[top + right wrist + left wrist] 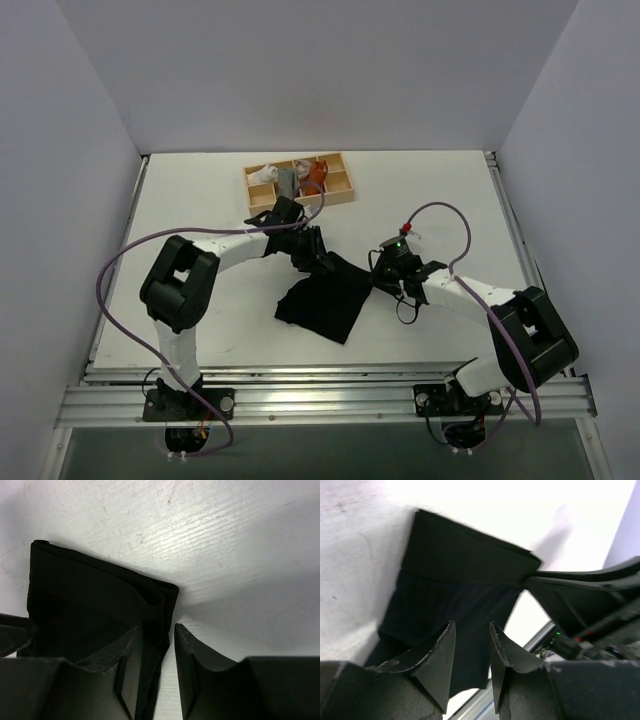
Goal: Roll the underwear
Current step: Fold the underwear
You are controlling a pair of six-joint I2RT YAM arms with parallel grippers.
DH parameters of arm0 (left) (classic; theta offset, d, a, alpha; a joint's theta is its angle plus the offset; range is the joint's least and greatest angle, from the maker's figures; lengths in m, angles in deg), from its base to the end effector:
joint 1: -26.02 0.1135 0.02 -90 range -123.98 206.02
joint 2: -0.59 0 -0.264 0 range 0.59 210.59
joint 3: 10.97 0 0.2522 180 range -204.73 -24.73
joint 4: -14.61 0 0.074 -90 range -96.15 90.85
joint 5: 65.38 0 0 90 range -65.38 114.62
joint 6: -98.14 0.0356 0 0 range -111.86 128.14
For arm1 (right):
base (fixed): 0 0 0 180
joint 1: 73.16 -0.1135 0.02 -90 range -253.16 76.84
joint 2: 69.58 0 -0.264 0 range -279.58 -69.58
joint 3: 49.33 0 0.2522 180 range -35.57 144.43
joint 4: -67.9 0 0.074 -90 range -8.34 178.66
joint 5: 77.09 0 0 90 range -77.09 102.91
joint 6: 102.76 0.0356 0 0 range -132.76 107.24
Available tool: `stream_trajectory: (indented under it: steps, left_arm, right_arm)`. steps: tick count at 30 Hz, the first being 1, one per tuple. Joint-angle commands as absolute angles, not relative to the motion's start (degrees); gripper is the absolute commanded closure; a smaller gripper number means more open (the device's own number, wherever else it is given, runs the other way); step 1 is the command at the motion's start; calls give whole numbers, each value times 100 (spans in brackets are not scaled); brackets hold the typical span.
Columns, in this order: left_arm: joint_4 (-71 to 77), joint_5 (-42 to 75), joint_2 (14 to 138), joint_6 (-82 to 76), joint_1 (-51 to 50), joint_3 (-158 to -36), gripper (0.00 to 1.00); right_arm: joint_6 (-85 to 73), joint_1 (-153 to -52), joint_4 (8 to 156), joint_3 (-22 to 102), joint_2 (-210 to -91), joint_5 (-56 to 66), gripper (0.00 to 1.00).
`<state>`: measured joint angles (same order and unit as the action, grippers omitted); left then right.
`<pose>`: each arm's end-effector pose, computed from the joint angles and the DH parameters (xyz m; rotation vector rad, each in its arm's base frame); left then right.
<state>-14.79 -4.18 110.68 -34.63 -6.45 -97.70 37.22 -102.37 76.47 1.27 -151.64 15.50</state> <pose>0.3332 -0.2324 0.1777 -0.0098 2.7217 -1.1091 0.2474 0.1365 0.1729 0.4500 2.3173 0.6599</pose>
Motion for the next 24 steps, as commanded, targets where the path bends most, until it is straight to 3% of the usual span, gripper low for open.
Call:
stream_trajectory:
  steps: [1, 9, 16, 24]
  left_arm:
    - [-1356, -378, 11186, -3071, -650, -9672, 59]
    - [-1435, -105, 11407, -2992, -642, -9513, 59]
    - [-1725, 27, 10827, -2974, -624, -9802, 55]
    - [-1446, -183, 11124, -3352, -624, -10435, 55]
  right_arm:
    - [3655, -10190, 7753, 231, -15237, 1546, 71]
    - [3664, -10102, 7315, 73, -15430, 1354, 70]
    - [3611, -10067, 6611, -244, -15457, 747, 60]
    - [3699, -10041, 6154, -376, -15650, 650, 66]
